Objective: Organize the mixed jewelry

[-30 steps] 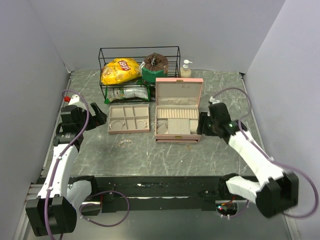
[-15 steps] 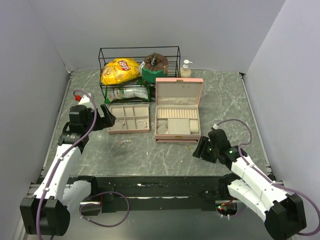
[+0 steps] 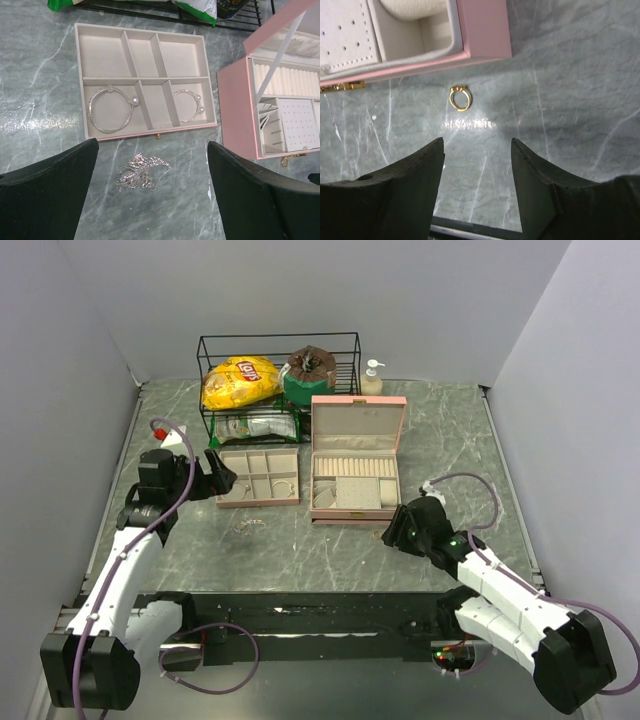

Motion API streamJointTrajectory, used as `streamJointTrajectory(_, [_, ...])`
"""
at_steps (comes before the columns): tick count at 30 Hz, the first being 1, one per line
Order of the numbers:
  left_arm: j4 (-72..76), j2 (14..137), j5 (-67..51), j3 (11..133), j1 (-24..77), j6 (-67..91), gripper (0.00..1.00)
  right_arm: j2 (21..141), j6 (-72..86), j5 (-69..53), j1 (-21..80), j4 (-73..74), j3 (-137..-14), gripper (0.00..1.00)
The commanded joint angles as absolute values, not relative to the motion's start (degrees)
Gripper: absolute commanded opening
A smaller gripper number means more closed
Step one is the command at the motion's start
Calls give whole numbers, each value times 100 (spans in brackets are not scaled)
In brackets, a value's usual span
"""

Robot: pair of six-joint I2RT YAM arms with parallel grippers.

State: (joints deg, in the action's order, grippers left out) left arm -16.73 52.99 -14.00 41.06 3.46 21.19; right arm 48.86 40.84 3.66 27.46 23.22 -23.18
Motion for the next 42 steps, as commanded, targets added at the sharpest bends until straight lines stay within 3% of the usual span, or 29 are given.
streamJointTrajectory(1, [-1441, 5423, -1538, 4236, 360, 1942, 96, 5018, 3955, 817, 2804, 1951, -2425, 63])
streamJointTrajectory(10, [-1380, 5256, -1397, 4192, 360, 1916, 96, 5941, 3718, 870, 2979, 1239, -2609, 61])
streamJointTrajectory(31, [-1345, 5423, -1784, 4254, 360, 1978, 96, 7795, 4430, 2066, 3902, 1942, -3638, 61])
streamJointTrajectory(42, [-1354, 5467, -1767, 4263, 360, 1969, 96, 8429, 4711, 2188, 4096, 2136, -3841, 47])
